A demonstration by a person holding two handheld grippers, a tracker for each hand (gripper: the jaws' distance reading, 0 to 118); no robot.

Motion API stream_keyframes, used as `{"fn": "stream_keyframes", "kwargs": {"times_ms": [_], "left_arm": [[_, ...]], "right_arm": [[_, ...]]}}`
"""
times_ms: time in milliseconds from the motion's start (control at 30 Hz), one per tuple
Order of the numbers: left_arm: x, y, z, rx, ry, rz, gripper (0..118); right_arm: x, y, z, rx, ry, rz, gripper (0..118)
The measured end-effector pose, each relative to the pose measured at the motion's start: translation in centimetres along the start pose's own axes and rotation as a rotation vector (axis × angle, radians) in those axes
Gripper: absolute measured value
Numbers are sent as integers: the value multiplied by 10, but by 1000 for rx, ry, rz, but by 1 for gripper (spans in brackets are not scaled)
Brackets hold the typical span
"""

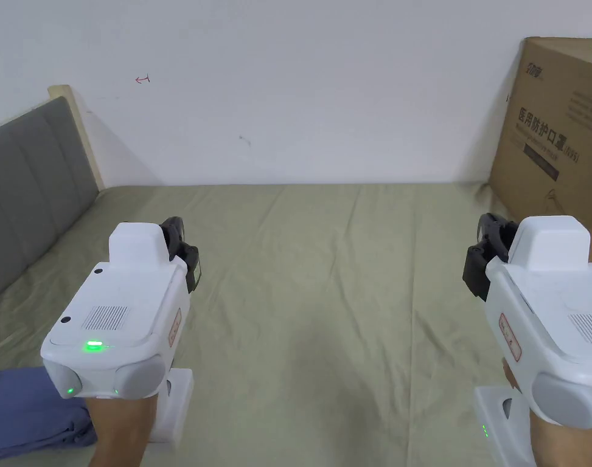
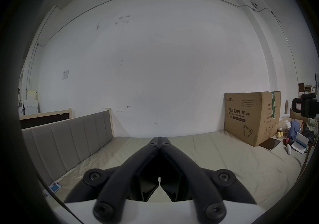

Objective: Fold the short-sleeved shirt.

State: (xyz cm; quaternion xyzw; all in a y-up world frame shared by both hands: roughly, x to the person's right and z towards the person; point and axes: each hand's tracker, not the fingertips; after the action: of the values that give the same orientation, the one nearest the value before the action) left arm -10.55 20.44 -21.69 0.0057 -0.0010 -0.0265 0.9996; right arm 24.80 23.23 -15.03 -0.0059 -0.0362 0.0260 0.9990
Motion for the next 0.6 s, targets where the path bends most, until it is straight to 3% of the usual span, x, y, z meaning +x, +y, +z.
{"fn": "stream_keyframes", "kwargs": {"times_ms": [600], "left_arm": [[0, -2, 2, -2, 1, -7, 0]], "right_arm": [[-1, 0, 3, -10, -11, 10, 0]]}}
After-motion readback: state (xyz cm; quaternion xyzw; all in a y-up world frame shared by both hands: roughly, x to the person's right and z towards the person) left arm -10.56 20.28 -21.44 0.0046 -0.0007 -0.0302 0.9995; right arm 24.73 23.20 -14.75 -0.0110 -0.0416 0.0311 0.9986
